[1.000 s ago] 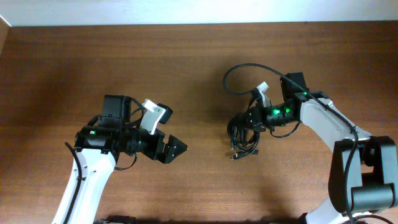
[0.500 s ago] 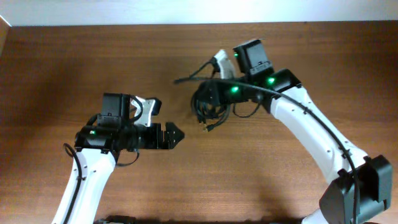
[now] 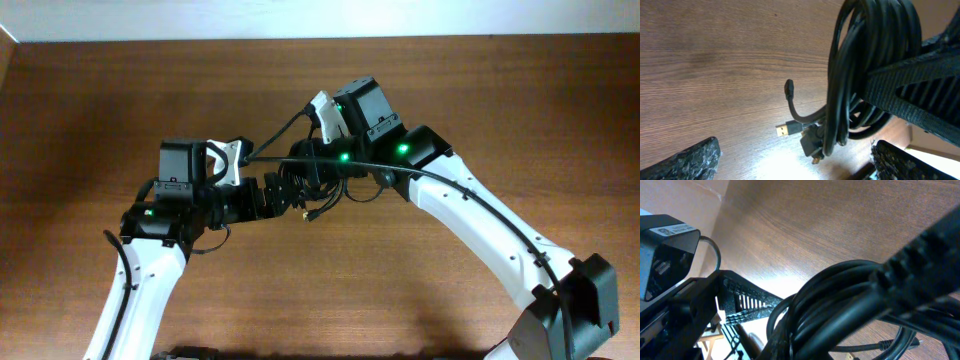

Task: Untangle cables
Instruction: 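Lift the cable bundle with the right gripper toward the left gripper, then grasp the cable loops with the left gripper beside the right gripper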

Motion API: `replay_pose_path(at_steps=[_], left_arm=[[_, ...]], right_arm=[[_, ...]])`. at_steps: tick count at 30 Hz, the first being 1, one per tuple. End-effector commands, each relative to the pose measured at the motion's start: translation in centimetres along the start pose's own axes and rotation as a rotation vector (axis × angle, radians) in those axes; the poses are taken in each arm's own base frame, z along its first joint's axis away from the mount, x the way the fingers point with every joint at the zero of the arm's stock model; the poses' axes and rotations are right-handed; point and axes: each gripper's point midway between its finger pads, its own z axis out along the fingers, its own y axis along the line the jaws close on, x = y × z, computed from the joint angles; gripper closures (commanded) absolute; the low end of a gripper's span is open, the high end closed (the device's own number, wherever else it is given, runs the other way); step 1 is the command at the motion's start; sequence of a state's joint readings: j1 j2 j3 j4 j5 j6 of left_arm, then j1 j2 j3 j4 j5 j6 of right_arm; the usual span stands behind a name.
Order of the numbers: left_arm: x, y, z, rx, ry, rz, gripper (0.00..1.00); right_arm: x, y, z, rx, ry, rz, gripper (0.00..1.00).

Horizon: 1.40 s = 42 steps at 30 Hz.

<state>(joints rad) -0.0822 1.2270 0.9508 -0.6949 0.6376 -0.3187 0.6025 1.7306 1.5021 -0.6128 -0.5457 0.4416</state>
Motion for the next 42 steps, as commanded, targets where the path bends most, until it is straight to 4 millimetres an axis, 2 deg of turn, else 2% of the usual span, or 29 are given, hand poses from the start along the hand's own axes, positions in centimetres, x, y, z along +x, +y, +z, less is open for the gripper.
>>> replay_pose_path(at_steps=[1, 3, 7, 12, 15, 19, 24, 26, 29, 35, 37, 38, 40, 42], left_arm=[[-0.7, 0.3, -0.3, -0.034, -0.023, -0.003, 0.01], [-0.8, 0.5, -0.3, -0.047, -0.027, -0.003, 0.01], [-1.6, 3.0, -0.6, -0.191, -0.076, -0.003, 0.01], [-2.5, 4.5, -1.1, -0.282, -0.127, -0.026, 0.01], [-2.5, 4.6, -1.1, -0.287, -0.128, -0.026, 0.01], [-2.4, 5.5, -1.3, -0.338, -0.134, -0.033, 0.01], [-1.9, 6.0, -1.4, -0.364, -0.118, -0.044, 0.01], [-1.9, 6.9, -1.7, -0.419, -0.125, -0.049, 0.01], [-1.7, 7.9, -2.1, -0.476, -0.123, -0.056, 0.01], [-0.6, 7.9, -2.1, -0.474, -0.080, -0.074, 0.00], [-0.4, 8.0, -2.1, -0.480, -0.072, -0.078, 0.05], [-0.2, 8.1, -2.1, -0.483, -0.066, -0.080, 0.11], [-0.2, 8.1, -2.1, -0.484, -0.061, -0.070, 0.40], [-0.2, 8.1, -2.1, -0.483, -0.062, -0.070, 0.53]], right_arm=[[-1.1, 1.6, -1.4, -0.023, -0.046, -0.028, 0.96], [-1.1, 1.7, -1.5, -0.024, -0.046, -0.028, 0.96], [-1.0, 1.8, -1.4, -0.030, -0.040, -0.028, 0.96], [-0.8, 2.2, -1.5, -0.050, -0.032, -0.031, 0.96], [-0.6, 2.8, -1.5, -0.080, -0.023, -0.048, 0.96], [-1.1, 5.0, -1.9, -0.194, -0.031, -0.091, 0.96], [-2.0, 6.6, -2.4, -0.273, -0.060, -0.123, 0.96], [-2.3, 7.5, -2.7, -0.313, -0.070, -0.134, 0.96], [-3.1, 6.8, -3.5, -0.317, -0.089, -0.108, 0.96], [-5.5, 3.1, -6.4, -0.324, -0.142, -0.051, 0.96], [-5.9, 2.5, -7.0, -0.326, -0.151, -0.041, 0.96], [-6.0, 2.0, -7.2, -0.319, -0.152, -0.029, 0.96], [-5.9, 1.0, -7.5, -0.301, -0.148, -0.004, 0.96], [-5.8, 0.3, -7.7, -0.286, -0.142, 0.013, 0.96]])
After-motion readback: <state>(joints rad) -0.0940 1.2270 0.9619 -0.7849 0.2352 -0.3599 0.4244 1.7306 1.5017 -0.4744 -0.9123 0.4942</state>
